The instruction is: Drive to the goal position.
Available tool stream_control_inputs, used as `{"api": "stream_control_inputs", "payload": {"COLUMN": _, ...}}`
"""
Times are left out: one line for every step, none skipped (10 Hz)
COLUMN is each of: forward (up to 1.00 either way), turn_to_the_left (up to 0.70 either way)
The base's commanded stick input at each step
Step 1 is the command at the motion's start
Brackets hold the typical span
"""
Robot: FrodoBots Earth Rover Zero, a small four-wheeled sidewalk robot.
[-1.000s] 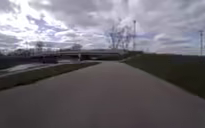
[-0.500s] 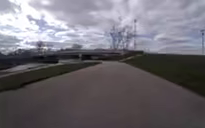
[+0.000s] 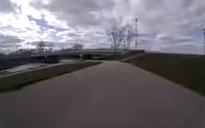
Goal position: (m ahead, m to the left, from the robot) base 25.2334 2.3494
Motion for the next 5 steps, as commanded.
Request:
{"api": "stream_control_inputs", "payload": {"forward": 1.0, "turn_to_the_left": 0.0}}
{"api": "stream_control_inputs", "payload": {"forward": 1.0, "turn_to_the_left": 0.0}}
{"api": "stream_control_inputs", "payload": {"forward": 1.0, "turn_to_the_left": 0.0}}
{"api": "stream_control_inputs", "payload": {"forward": 1.0, "turn_to_the_left": 0.0}}
{"api": "stream_control_inputs", "payload": {"forward": 1.0, "turn_to_the_left": 0.0}}
